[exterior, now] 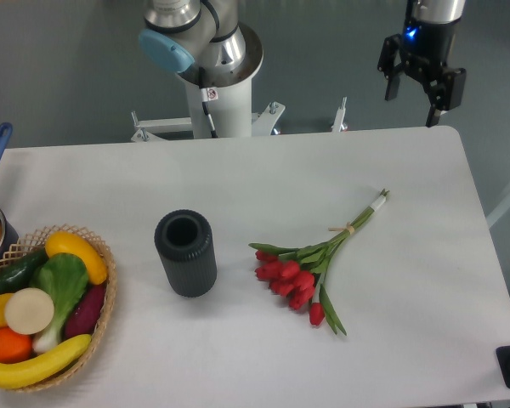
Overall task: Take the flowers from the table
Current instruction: 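Move the open gripper down toward the stems of the red tulip bundle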
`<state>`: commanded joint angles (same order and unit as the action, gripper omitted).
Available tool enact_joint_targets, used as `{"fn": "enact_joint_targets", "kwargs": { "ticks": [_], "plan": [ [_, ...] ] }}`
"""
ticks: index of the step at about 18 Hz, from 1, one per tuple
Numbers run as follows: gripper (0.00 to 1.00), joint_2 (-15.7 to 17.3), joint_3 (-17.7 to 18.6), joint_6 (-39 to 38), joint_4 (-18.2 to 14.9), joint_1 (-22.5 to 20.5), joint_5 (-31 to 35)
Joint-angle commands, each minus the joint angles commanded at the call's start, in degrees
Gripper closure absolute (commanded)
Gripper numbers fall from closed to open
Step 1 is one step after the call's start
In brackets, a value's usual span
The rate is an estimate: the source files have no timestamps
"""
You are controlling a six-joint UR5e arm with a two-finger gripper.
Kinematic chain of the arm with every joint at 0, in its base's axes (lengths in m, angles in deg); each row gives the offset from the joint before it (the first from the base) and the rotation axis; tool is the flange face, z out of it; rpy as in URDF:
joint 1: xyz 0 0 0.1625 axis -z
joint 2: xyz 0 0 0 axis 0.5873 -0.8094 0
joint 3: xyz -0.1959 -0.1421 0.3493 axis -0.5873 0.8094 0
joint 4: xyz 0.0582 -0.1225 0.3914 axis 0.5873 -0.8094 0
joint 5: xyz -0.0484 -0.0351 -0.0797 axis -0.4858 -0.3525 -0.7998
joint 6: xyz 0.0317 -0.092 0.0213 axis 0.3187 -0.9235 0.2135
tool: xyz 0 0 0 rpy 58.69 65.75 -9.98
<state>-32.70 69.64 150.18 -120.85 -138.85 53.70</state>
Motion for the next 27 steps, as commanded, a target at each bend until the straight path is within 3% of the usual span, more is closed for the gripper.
{"fn": "enact_joint_targets", "kwargs": {
  "ticks": [7,11,17,20,22,27],
  "plan": [
    [0.0,0.0,2.02,-4.2,0.62,1.84,-0.7],
    [0.0,-1.05,4.3,-13.95,5.52,5.09,-1.41],
    [0.0,-7.37,5.1,-21.25,6.51,9.58,-1.5],
    [0.0,-12.2,5.71,-22.94,10.44,12.48,-1.32],
    [0.0,-15.19,6.24,-23.29,15.18,12.92,-1.06],
    [0.0,-19.24,5.19,-28.91,17.23,15.11,2.35]
  ]
}}
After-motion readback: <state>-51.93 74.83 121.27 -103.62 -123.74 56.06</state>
